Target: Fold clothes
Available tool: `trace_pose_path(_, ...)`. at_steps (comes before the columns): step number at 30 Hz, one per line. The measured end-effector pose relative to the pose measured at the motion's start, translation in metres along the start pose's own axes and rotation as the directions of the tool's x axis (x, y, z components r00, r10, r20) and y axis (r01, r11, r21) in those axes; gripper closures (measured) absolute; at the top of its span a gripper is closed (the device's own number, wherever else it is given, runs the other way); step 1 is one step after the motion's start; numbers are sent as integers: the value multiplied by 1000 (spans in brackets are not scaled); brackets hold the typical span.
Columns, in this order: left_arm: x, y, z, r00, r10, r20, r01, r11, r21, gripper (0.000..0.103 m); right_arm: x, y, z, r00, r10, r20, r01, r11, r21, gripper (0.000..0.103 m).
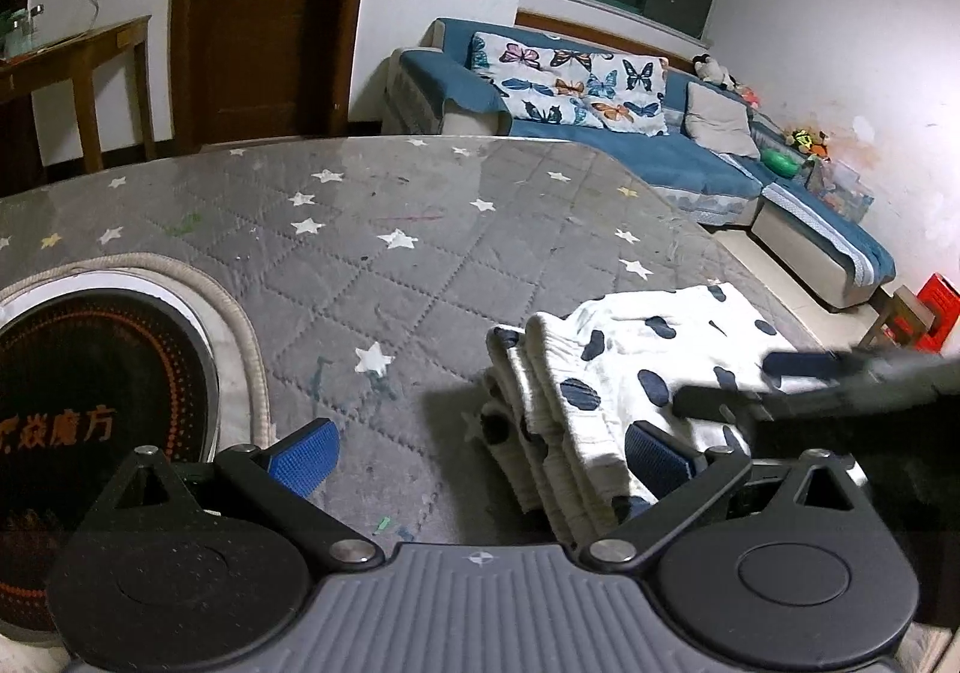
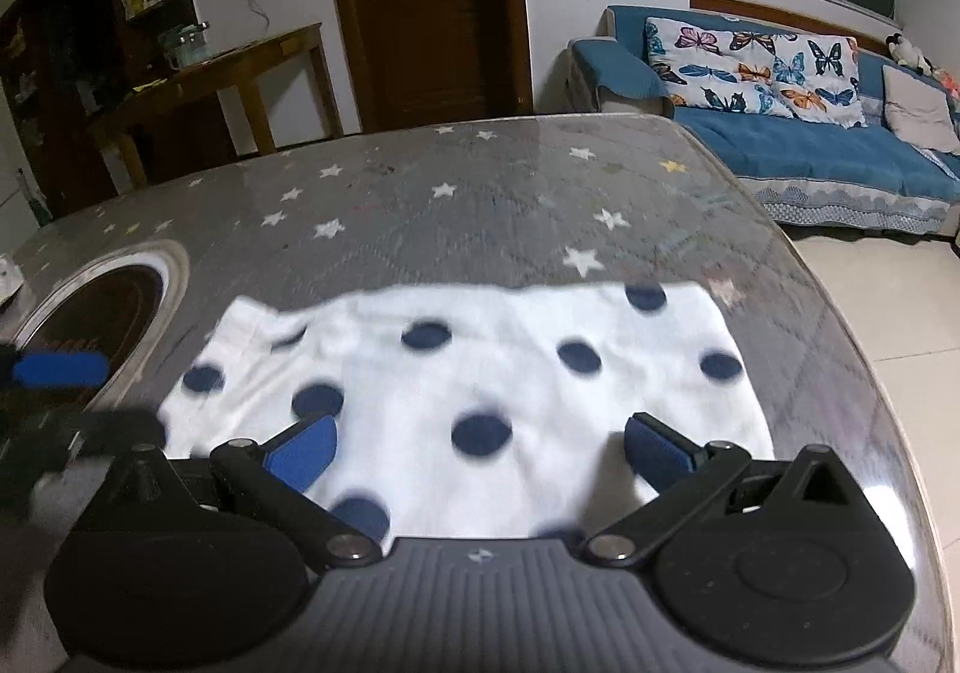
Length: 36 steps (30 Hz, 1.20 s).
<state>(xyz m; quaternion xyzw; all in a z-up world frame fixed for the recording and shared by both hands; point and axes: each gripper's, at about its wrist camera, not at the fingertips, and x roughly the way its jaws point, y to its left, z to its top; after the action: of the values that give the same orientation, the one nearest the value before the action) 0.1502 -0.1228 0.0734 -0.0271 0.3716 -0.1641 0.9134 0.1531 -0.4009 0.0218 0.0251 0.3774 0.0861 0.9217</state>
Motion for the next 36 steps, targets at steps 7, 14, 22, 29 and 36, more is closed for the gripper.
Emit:
trace_pose_path(7, 14, 2, -2, 999, 25, -24, -25, 1000, -4, 0, -20, 0, -31, 1000, -27, 0, 27, 999, -24, 0)
trace_pose_path(14, 12, 2, -3, 1000, 22, -21, -22, 1000, 1, 0, -36, 5, -46, 999, -39, 22, 41, 997, -61, 0)
trace_pose_path(22, 14, 2, -1, 1000, 26, -17, -26, 1000, 2, 0, -24, 4, -9, 997, -10, 72, 12, 1000, -26, 0)
trace_pose_path(29, 17, 4, -3, 999, 20, -26, -20, 1000, 8, 0, 16, -4, 23, 999, -24, 47, 23, 999, 22, 0)
trace_pose_path(36, 22, 7, -4, 999, 14, -40, -14, 1000, 1, 0, 45, -4, 26, 999, -44, -2, 44, 999, 4, 0)
